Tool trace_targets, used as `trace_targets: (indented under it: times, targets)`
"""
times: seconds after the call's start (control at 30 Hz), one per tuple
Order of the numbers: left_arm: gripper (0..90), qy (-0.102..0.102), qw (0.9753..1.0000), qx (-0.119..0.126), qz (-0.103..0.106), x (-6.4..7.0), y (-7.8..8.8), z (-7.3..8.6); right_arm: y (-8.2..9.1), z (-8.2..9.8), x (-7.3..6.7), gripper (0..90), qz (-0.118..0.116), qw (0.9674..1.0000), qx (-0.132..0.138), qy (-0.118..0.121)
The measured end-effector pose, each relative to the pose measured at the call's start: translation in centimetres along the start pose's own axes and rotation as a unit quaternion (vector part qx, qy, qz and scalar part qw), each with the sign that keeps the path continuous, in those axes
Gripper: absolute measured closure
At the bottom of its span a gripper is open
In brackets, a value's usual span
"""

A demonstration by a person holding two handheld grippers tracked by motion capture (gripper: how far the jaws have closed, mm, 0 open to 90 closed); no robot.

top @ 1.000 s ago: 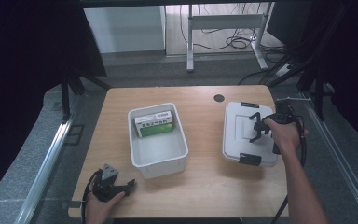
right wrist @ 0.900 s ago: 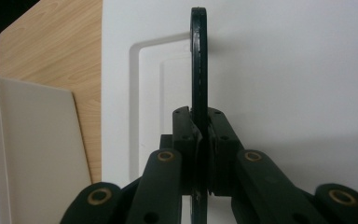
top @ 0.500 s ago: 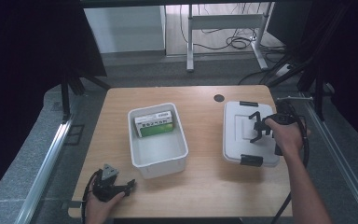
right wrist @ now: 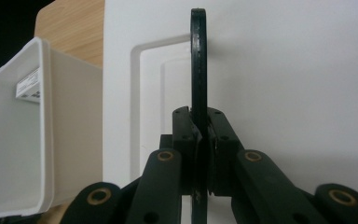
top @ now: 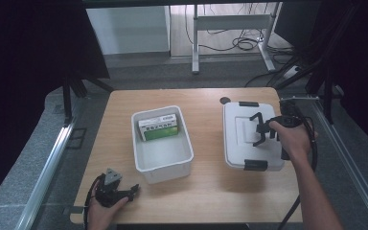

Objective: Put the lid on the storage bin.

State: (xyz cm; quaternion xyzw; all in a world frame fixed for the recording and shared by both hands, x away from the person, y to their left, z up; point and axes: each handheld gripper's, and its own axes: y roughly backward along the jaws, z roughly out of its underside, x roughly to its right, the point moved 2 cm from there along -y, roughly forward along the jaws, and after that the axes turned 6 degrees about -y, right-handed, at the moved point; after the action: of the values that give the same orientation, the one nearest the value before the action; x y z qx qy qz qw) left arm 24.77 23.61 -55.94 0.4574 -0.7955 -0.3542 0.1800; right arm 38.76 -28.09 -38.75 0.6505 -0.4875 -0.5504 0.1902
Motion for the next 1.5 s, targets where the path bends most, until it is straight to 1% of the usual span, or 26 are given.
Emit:
trace_targets:
  times: [0.03, 0.07, 0.13, 0.17, 0.2, 0.23, 0.33, 0.4, 0.5, 0.63, 0.67, 0.7, 0.77, 0.8, 0.83, 0.87, 0.9, 0.93, 0.97, 1.2, 1.3, 1.33, 1.4, 1.47, 1.5]
  targets:
    - [13.5, 0.0, 1.0, 0.0, 0.0, 0.0, 0.0, 0.0, 0.0, 0.1, -0.5, 84.1, -0.004, 1.0, -0.002, 0.006]
    - [13.5, 0.0, 1.0, 0.0, 0.0, 0.0, 0.0, 0.0, 0.0, 0.2, -0.8, 84.1, -0.006, 1.0, -0.002, 0.006]
    - [13.5, 0.0, 1.0, 0.001, 0.0, 0.0, 0.0, 0.0, 0.1, 0.2, -1.0, 84.1, -0.008, 0.9999, -0.004, 0.01]
    - [13.5, 0.001, 1.0, 0.001, -0.001, 0.0, 0.0, 0.0, 0.0, 0.3, -1.5, 84.1, -0.012, 0.9998, -0.004, 0.014]
    - [13.5, 0.001, 1.0, 0.001, -0.001, 0.0, 0.0, 0.0, 0.0, 0.3, -1.5, 84.1, -0.012, 0.9998, -0.004, 0.014]
    - [13.5, 0.001, 1.0, 0.002, -0.001, 0.0, 0.0, 0.0, 0.0, 0.3, -1.9, 84.1, -0.014, 0.9997, -0.003, 0.019]
    - [13.5, -0.001, 1.0, 0.001, -0.001, 0.0, 0.0, 0.0, 0.0, 0.3, -2.3, 84.2, -0.018, 0.9996, -0.003, 0.022]
    - [13.5, -0.001, 1.0, 0.001, -0.001, 0.0, 0.0, 0.0, 0.1, 0.3, -2.6, 84.1, -0.024, 0.9995, -0.004, 0.019]
    - [13.5, -0.001, 1.0, 0.001, -0.001, 0.0, 0.0, 0.0, 0.3, 0.3, -3.0, 84.1, -0.04, 0.999, -0.007, 0.016]
    - [13.5, -0.001, 1.0, 0.001, -0.001, 0.0, 0.0, 0.0, 0.5, 0.3, -3.6, 84.1, -0.053, 0.9984, -0.006, 0.019]
    - [13.5, -0.001, 1.0, 0.001, -0.001, 0.0, 0.0, 0.0, 0.5, 0.3, -3.6, 84.1, -0.053, 0.9984, -0.006, 0.019]
    - [13.5, -0.001, 1.0, 0.001, 0.0, 0.0, 0.0, 0.0, 0.8, 0.4, -4.1, 84.1, -0.06, 0.998, -0.009, 0.021]
    - [13.5, -0.001, 1.0, 0.001, 0.0, 0.0, 0.0, 0.0, 1.0, 0.4, -4.5, 84.1, -0.061, 0.9977, -0.01, 0.027]
    - [13.5, -0.001, 1.0, 0.001, 0.0, 0.0, 0.0, 0.0, 1.0, 0.4, -4.5, 84.1, -0.061, 0.9977, -0.01, 0.027]
    - [13.5, -0.001, 1.0, 0.001, 0.0, 0.0, 0.0, 0.0, 1.3, 0.4, -5.0, 84.1, -0.064, 0.9975, -0.009, 0.03]
    - [13.5, -0.001, 1.0, 0.001, 0.0, 0.0, 0.0, 0.0, 1.3, 0.4, -5.0, 84.1, -0.064, 0.9975, -0.009, 0.03]
    - [13.5, -0.001, 1.0, 0.001, 0.0, 0.0, 0.0, 0.0, 1.6, 0.4, -5.5, 84.1, -0.067, 0.9972, -0.01, 0.032]
    - [13.5, -0.001, 1.0, 0.001, 0.0, 0.0, 0.0, 0.0, 1.6, 0.4, -5.5, 84.1, -0.067, 0.9972, -0.01, 0.032]
    - [13.5, -0.001, 1.0, 0.0, 0.0, 0.0, 0.0, 0.0, 1.7, 0.5, -6.0, 84.1, -0.069, 0.9969, -0.009, 0.037]
    - [13.4, -0.001, 1.0, 0.0, 0.0, 0.0, 0.0, 0.0, 2.3, 0.6, -7.7, 84.1, -0.075, 0.996, -0.011, 0.046]
    - [13.5, -0.001, 1.0, 0.0, 0.0, 0.0, 0.0, 0.0, 2.5, 0.6, -8.6, 84.1, -0.074, 0.9956, -0.014, 0.056]
    - [13.4, -0.001, 1.0, 0.0, 0.0, 0.0, 0.0, 0.0, 2.5, 0.6, -8.9, 84.1, -0.074, 0.9956, -0.017, 0.054]
    - [13.4, -0.001, 1.0, 0.0, 0.0, 0.0, 0.0, 0.0, 2.6, 0.6, -9.3, 84.1, -0.074, 0.9953, -0.016, 0.06]
    - [13.4, -0.002, 1.0, -0.001, 0.0, 0.0, 0.0, 0.0, 2.6, 0.7, -9.7, 84.1, -0.074, 0.9951, -0.021, 0.062]
    - [13.4, -0.003, 1.0, -0.001, 0.0, 0.0, 0.0, 0.0, 2.5, 0.7, -9.9, 84.1, -0.074, 0.9951, -0.019, 0.063]
